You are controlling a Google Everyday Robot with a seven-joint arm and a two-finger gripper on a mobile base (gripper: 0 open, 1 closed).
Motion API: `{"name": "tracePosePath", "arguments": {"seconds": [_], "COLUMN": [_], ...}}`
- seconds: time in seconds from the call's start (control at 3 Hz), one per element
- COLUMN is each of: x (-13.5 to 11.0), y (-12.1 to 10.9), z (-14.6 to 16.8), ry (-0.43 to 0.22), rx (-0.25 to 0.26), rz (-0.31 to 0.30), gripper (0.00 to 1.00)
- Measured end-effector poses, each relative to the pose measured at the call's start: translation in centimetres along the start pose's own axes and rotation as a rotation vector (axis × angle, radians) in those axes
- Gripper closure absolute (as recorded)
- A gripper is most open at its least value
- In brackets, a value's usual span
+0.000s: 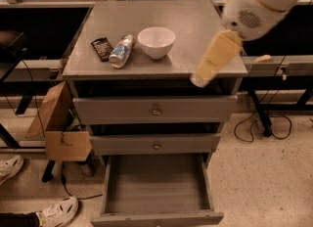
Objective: Place redbull can into bottom drawer
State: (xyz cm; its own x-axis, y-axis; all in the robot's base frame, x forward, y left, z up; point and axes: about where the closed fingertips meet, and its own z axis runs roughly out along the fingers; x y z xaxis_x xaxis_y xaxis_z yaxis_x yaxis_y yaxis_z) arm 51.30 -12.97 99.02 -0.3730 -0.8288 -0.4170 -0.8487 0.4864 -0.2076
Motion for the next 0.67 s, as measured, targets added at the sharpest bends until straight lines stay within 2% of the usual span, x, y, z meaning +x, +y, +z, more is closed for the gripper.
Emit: {"name": "tracePosePath", "arguments": {"seconds": [0.33,0.67], "x": [-6.6,-7.7], "y": [2.0,2.1], "z": [2.3,2.2], "ry": [-0.130,-0.157], "rx": [-0.058,-0.060], "rz": [0.117,0.207], "gripper": [0.00,0.00]}}
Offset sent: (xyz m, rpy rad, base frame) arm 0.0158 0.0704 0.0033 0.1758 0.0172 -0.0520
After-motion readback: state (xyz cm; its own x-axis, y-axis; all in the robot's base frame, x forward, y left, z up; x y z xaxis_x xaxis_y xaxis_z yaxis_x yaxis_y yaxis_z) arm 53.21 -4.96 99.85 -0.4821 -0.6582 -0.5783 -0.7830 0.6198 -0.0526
